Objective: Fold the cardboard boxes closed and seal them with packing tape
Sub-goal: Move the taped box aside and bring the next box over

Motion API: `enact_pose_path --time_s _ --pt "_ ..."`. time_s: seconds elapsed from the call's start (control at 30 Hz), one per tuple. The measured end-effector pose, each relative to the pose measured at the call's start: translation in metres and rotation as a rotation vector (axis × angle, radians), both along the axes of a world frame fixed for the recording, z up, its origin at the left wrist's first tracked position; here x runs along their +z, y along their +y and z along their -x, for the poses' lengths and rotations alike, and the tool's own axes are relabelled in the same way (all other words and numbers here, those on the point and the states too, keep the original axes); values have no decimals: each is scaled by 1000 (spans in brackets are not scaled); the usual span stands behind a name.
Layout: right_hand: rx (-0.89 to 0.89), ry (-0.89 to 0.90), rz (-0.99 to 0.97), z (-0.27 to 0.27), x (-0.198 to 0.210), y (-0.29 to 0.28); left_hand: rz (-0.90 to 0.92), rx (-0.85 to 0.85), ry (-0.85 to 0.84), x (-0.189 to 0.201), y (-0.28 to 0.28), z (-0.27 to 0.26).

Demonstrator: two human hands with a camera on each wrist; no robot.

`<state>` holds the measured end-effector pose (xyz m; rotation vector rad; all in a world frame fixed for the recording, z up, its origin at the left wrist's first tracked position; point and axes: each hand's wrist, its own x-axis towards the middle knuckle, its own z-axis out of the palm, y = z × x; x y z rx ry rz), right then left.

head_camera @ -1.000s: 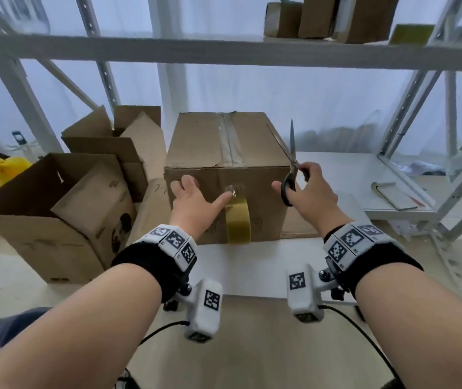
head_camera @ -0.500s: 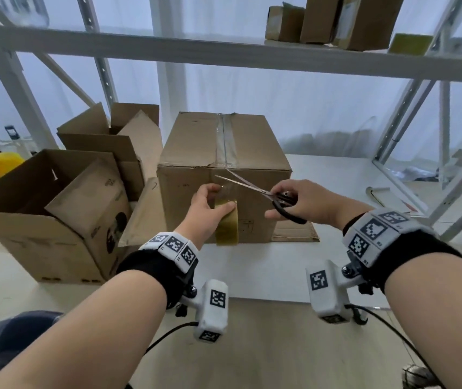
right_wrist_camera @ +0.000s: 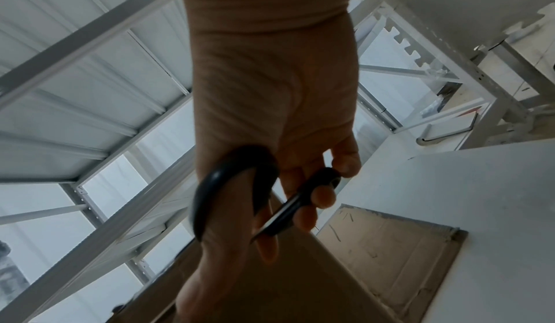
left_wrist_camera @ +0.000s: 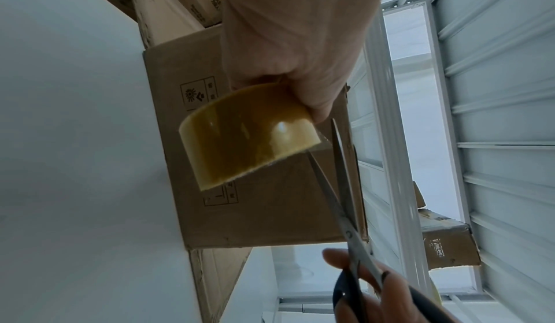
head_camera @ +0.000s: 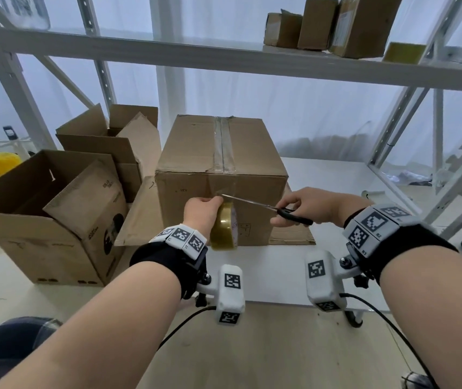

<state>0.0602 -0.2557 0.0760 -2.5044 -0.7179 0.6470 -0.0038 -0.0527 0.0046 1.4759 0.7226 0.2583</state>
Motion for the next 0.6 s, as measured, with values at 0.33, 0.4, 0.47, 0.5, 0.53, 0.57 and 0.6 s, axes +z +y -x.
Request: enact_pose_path --time_s 0.33,0.4,0.47,0.5,0.53,0.57,0.6 --pt "5 87 25 -15 6 1 77 24 104 7 1 2" --pt "15 82 34 -12 6 3 22 23 83 2 -3 4" --pt "20 71 34 -10 7 4 -26 18 59 -5 -8 7" --pt "18 63 29 -9 7 3 -30 16 44 -8 -10 8" --pt "13 56 25 -9 7 3 -25 17 31 -11 -12 9" --pt "12 54 24 -9 7 3 -12 19 18 -12 -12 10" --pt "13 55 24 -9 5 3 6 21 7 -13 -12 11"
